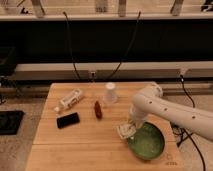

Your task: Place the white sponge in the ceramic bowl

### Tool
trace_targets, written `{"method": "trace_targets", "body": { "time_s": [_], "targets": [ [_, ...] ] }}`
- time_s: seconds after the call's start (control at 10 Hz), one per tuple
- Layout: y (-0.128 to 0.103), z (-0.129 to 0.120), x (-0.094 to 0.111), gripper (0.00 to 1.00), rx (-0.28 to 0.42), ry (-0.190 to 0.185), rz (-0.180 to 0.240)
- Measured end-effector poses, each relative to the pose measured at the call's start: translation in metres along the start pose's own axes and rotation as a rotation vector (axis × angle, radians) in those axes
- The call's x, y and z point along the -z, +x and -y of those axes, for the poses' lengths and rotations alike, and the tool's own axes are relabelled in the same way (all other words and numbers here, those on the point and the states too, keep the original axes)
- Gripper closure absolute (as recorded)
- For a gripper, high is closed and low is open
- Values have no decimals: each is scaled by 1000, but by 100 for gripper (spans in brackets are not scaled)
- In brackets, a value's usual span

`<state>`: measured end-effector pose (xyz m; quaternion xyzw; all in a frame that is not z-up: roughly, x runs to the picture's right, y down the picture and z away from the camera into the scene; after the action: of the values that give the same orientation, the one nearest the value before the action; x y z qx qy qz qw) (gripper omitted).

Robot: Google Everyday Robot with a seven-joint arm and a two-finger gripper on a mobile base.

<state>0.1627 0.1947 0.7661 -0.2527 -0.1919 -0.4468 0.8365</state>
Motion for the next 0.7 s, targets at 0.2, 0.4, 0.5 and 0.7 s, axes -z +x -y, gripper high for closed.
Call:
{"method": "trace_targets", "body": {
  "time_s": [0.2, 0.4, 0.5, 0.7],
  "targets": [
    [3, -12, 2, 99, -24, 7, 8],
    [7, -28, 4, 99, -45, 11, 12],
    [6, -30, 4, 99, -48, 12, 15],
    [8, -38, 5, 99, -63, 14, 16]
  ]
}}
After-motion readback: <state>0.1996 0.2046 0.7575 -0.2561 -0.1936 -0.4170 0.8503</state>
